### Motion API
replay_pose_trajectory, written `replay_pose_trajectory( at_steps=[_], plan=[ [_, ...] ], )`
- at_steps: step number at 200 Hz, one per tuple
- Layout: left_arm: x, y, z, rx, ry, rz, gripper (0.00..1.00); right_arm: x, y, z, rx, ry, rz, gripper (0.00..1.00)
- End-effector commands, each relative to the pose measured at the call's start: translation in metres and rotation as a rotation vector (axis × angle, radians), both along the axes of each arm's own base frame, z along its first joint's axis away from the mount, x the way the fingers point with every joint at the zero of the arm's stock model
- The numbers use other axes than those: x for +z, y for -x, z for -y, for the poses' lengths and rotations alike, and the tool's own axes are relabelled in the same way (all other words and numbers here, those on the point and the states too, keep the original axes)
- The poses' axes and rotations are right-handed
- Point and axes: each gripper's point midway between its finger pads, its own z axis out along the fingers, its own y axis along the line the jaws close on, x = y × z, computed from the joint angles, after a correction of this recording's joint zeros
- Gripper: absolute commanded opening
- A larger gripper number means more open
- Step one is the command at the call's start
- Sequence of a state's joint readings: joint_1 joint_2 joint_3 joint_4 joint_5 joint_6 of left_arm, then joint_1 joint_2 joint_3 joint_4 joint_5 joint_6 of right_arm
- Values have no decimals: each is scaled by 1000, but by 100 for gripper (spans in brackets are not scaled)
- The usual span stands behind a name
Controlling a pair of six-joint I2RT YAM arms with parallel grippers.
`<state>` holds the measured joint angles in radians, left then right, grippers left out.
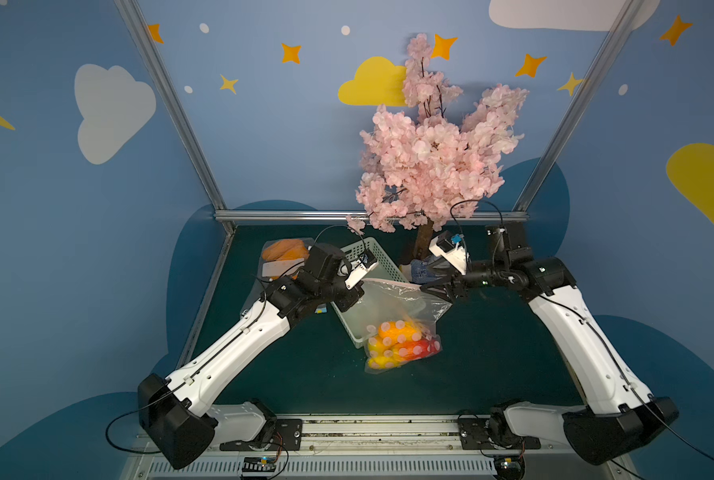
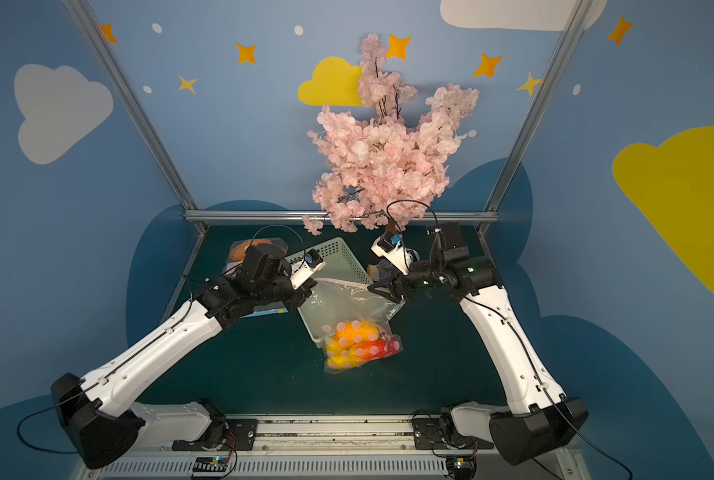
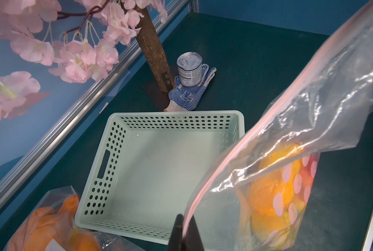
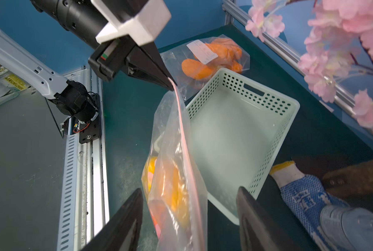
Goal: Place the mango in a zip-top bag and seal the zipper
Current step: Place the zipper food storage bag at the center of the board.
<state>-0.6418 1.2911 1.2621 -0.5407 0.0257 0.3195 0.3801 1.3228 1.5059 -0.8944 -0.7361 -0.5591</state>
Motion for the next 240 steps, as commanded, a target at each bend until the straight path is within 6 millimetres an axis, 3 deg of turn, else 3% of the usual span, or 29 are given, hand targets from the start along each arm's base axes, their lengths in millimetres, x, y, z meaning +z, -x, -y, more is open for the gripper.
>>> replay_pose_trajectory(
  at_steps=[1, 53, 73, 92, 101, 108, 123, 139, 174, 202, 222, 240],
  plan=[
    [20, -2, 4, -11, 24, 67, 3, -20, 3, -13, 58, 68, -47, 67],
    [24, 2, 12, -22, 24, 83, 3, -45, 8, -31, 73, 110, -157, 59],
    [28, 4, 12, -24, 29, 98, 3, -50, 5, -34, 64, 121, -175, 37],
    [31, 5, 10, -9, 34, 107, 3, -45, 6, -34, 57, 112, -188, 0],
    [34, 5, 9, -1, 47, 110, 4, -42, 10, -30, 53, 116, -193, 0],
    [36, 6, 9, 7, 65, 111, 14, -42, 13, -26, 42, 129, -193, 0],
    [42, 6, 10, 22, 111, 117, 46, -39, 17, -12, -25, 160, -188, 0],
    [47, 6, 13, 36, 151, 108, 58, -32, 17, 12, -182, 186, -179, 0],
    [57, 5, 19, 46, 202, 108, 61, -9, 35, 60, -394, 146, -97, 0],
    [58, 4, 23, 35, 216, 98, 61, -21, 36, 107, -585, 238, -115, 0],
    [56, 2, 29, 28, 231, 81, 61, -41, 14, 135, -698, 298, -134, 0],
    [56, 2, 35, 19, 245, 65, 61, -54, -27, 164, -861, 279, -195, 0]
  ],
)
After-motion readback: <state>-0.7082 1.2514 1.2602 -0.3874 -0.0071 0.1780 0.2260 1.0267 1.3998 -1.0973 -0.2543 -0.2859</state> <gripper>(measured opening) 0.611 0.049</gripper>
